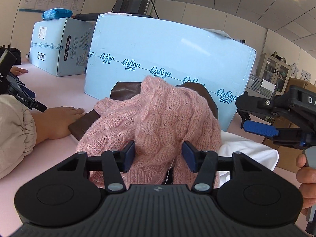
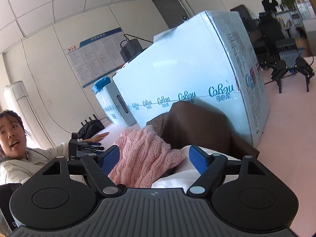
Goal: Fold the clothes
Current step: 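Grasp the pink knit sweater with both grippers and lift it from the pile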
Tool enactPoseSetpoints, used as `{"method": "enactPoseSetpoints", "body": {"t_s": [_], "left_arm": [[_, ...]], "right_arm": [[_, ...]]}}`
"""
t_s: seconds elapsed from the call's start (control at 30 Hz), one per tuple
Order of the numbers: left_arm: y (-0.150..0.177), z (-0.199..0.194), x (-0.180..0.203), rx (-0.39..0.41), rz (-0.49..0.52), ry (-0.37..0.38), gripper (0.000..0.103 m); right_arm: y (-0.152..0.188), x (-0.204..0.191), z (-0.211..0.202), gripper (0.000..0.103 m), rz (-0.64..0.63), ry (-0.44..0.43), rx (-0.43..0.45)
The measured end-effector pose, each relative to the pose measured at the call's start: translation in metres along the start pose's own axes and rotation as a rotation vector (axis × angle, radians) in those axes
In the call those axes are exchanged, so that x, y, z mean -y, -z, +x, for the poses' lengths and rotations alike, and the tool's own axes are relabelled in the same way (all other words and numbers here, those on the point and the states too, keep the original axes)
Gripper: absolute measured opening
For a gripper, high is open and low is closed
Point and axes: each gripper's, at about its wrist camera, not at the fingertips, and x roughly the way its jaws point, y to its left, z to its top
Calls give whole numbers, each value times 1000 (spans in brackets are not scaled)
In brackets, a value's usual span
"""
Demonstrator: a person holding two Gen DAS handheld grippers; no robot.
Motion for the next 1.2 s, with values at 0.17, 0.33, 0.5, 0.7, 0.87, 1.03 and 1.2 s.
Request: {"method": "enactPoseSetpoints", "body": {"t_s": [0.17, 0.33, 0.5, 0.7, 0.87, 1.03, 1.2], "left_arm": [[0, 0, 1, -7, -10, 6, 15], [5, 0, 7, 5, 4, -1, 12], [10, -7, 10, 43, -7, -4, 8], [-2, -19, 7, 111, -35, 28, 8], [-3, -45, 38, 198, 18, 69, 8], [-12, -79, 89, 226, 85, 209, 8], [-12, -96, 159, 206, 196, 326, 8]], "right_arm": [[7, 2, 28, 57, 33, -18, -145], [17, -7, 31, 11, 11, 5, -139], [15, -7, 30, 7, -9, 17, -83], [13, -29, -1, 6, -33, -22, 60], [6, -52, -44, 5, -17, -36, 161], [-6, -66, -125, 5, -66, 6, 291], [-9, -57, -215, 5, -121, 135, 365]]}}
